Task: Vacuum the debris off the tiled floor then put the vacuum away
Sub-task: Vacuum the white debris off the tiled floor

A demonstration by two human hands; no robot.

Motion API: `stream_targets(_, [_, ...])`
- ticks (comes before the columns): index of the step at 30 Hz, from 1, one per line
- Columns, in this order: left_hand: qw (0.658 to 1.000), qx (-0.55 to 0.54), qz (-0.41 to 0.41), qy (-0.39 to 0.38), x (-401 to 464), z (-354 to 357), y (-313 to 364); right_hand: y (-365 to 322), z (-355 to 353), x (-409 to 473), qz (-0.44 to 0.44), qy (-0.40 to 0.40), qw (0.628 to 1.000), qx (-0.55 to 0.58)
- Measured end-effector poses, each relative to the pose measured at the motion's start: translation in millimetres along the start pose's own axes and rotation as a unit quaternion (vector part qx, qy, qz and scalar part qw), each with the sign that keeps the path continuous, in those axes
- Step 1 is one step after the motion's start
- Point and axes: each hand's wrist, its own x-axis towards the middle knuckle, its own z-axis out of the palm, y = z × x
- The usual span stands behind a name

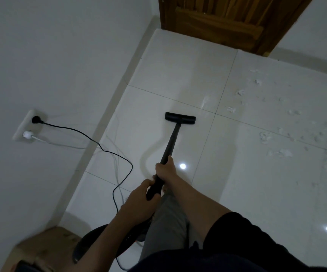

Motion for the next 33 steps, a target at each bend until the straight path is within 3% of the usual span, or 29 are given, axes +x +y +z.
stream_targets(14, [1.0, -0.01, 0.015, 0.011, -63, 70, -1, 63, -48, -39, -0.02, -0.007, 1.0, -0.003])
stream_targets(22, [0.998, 0.006, 0.055, -0.017, -82, 102, 11, 89, -88, -53, -0.043, 0.016, 0.998, 0.047])
stream_targets(33, [0.994, 0.035, 0.084, -0.056, -97, 163, 33, 126, -157, -64, -0.047, 0.089, 0.995, 0.014])
